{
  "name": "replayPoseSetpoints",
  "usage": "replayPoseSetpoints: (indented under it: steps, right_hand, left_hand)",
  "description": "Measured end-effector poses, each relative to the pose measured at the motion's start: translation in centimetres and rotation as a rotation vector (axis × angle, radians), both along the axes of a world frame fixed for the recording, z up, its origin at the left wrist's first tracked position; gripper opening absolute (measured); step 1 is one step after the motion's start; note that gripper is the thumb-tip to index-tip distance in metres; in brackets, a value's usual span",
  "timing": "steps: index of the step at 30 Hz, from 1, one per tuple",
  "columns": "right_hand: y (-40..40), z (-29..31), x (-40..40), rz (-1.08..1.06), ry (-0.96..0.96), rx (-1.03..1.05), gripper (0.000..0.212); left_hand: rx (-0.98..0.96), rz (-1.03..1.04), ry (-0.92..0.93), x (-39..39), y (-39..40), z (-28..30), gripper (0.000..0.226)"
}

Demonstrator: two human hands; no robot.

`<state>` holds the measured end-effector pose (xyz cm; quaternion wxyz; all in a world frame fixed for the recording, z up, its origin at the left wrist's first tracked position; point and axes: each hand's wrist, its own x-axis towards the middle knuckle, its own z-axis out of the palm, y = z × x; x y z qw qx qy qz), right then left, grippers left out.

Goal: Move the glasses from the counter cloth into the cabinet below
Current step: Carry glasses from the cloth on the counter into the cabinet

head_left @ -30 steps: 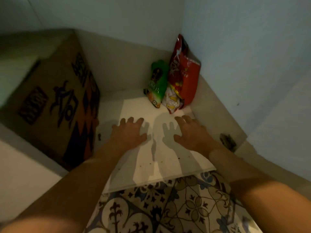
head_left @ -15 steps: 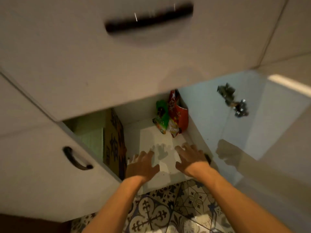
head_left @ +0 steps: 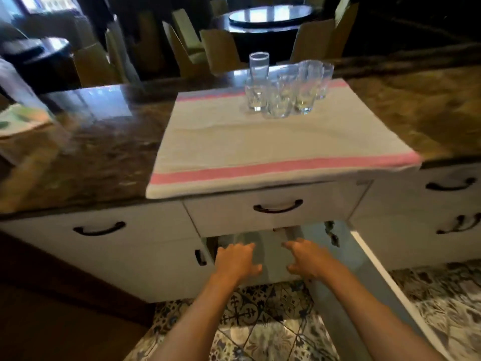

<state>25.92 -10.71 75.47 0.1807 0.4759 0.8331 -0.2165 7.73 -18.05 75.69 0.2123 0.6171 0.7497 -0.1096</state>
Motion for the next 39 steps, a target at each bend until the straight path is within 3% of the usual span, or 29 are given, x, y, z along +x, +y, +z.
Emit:
replayPoseSetpoints:
  steps: [9, 17, 29, 39]
  right_hand:
    - [2.5, 19.6, -1.5, 0.054, 0.04, 0.075, 0.058]
    - [7.0, 29.7, -4.2, -0.068, 0.201, 0.282, 0.057]
    - [13.0, 34.6, -4.5, -0.119, 0.31, 0.452, 0.056]
    - [25.4, 34.2, -4.3, -0.073, 0.335, 0.502, 0.058]
  left_hand:
    - [0.2, -0.032, -0.156, -2.9, 2.0, 18.0, 0.054]
    - [0.443, -0.024, -0.155, -5.5, 8.1, 27.6, 0.054]
    - [0.59, -0.02, -0.164, -8.5, 14.7, 32.2, 0.056]
    - [0.548, 0.05, -0.124, -7.9, 26.2, 31.1, 0.059]
